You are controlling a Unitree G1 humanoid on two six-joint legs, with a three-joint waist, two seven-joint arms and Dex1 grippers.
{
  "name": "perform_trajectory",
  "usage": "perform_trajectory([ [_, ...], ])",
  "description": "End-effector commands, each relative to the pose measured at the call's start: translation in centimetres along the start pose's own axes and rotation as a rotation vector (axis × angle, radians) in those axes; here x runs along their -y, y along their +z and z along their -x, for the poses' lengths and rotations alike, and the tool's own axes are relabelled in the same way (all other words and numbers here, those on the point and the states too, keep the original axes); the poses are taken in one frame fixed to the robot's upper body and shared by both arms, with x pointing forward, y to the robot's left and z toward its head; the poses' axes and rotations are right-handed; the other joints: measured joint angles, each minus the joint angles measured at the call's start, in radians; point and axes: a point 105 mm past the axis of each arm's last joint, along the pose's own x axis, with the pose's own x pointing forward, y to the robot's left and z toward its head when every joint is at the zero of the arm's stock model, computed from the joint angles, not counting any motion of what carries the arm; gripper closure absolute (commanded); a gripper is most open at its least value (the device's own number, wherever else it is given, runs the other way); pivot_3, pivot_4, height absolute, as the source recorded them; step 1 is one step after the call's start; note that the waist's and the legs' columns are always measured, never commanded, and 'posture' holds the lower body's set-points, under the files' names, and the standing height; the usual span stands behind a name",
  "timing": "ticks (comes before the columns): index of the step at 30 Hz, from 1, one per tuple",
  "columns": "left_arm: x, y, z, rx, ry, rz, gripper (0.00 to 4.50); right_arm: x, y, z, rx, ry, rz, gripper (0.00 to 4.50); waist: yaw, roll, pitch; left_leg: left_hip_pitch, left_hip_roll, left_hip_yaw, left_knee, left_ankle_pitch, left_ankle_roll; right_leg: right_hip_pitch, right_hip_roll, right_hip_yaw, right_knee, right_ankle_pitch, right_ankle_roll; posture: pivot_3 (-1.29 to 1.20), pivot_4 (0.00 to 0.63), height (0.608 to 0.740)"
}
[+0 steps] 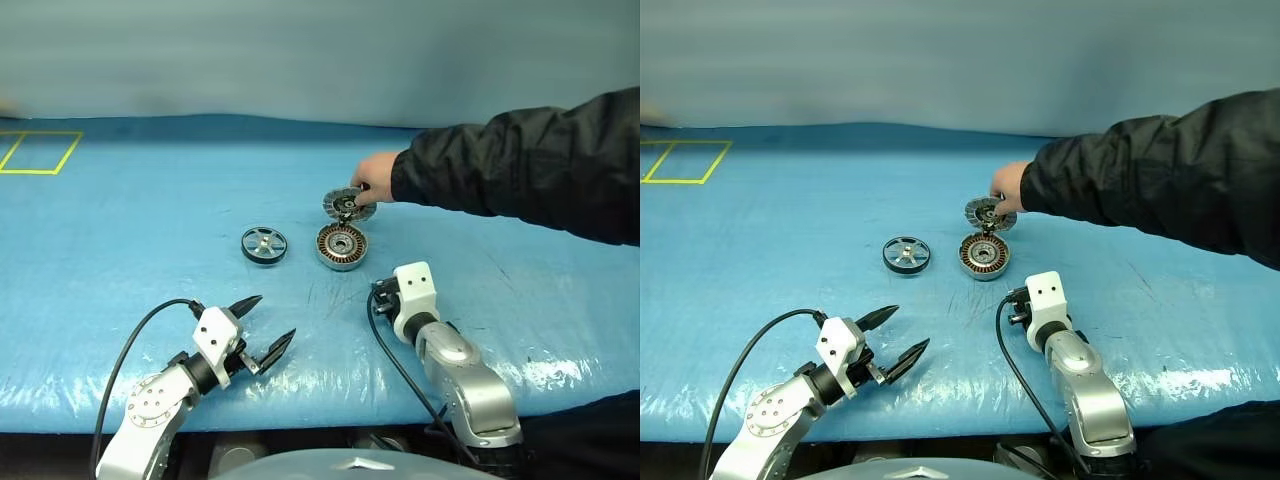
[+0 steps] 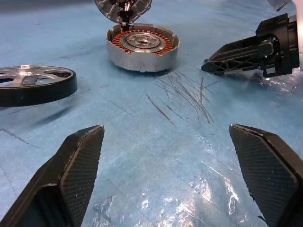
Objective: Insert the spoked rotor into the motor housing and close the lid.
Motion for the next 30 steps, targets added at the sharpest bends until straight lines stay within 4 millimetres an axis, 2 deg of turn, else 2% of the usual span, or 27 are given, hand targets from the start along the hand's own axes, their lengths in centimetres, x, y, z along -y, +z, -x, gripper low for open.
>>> perform_trajectory([
  [1, 0.3, 0.6, -0.1, 0.026, -0.019, -0.01, 0.0, 0.4, -2.5, 0.0, -0.1, -0.018, -0.009, 3.65, 0.001, -0.001, -0.001, 0.0, 0.0, 0.0, 0.0, 0.0, 0.0, 0.0, 0.0, 0.0, 0.0, 0.0, 0.0, 0.0, 0.15, 0.74],
  [14, 0.4, 1.1, -0.6, 0.034, -0.021, -0.008, 0.0, 0.6, -2.4, 0.0, -0.101, -0.013, -0.016, 3.65, 0.003, -0.002, -0.002, 0.0, 0.0, 0.0, 0.0, 0.0, 0.0, 0.001, 0.0, 0.0, 0.0, 0.0, 0.0, 0.0, 0.15, 0.74],
  [19, 0.5, 1.2, -0.6, 0.035, -0.022, -0.004, 0.0, 0.7, -1.5, 0.2, -0.083, -0.015, 0.007, 2.19, 0.003, -0.002, -0.002, 0.0, 0.0, 0.0, 0.0, 0.0, 0.0, 0.001, 0.0, 0.0, 0.0, 0.0, 0.0, 0.0, 0.15, 0.74],
  [20, 0.5, 1.2, -0.6, 0.036, -0.022, -0.004, 0.0, 0.7, -0.7, 0.2, -0.057, -0.013, 0.015, 1.9, 0.003, -0.002, -0.002, 0.0, 0.0, 0.0, 0.0, 0.0, 0.0, 0.001, 0.0, 0.0, 0.0, 0.0, 0.0, 0.0, 0.15, 0.74],
  [25, 0.5, 1.3, -0.7, 0.04, -0.026, -0.004, 0.0, 0.0, 4.7, 0.3, 0.074, 0.06, 0.084, 1.9, -0.001, 0.003, 0.001, -0.002, 0.0, 0.0, 0.0, 0.0, 0.0, 0.002, 0.0, 0.0, 0.001, 0.0, 0.0, 0.0, 0.15, 0.74],
  [28, 0.5, 1.4, -0.8, 0.045, -0.029, -0.015, 0.0, -1.9, 7.4, 0.5, 0.052, 0.208, 0.215, 1.9, -0.001, 0.007, 0.004, -0.003, 0.0, 0.001, 0.0, 0.0, 0.0, 0.001, 0.0, 0.0, 0.001, 0.0, 0.0, 0.0, 0.15, 0.74],
  [30, 0.4, 1.4, -0.8, 0.046, -0.029, -0.021, 0.0, -2.7, 8.5, 0.5, 0.024, 0.26, 0.281, 1.9, -0.001, 0.009, 0.005, -0.003, 0.0, 0.0, 0.0, 0.0, 0.0, 0.001, 0.0, 0.0, 0.001, 0.001, 0.0, 0.0, 0.15, 0.74],
])
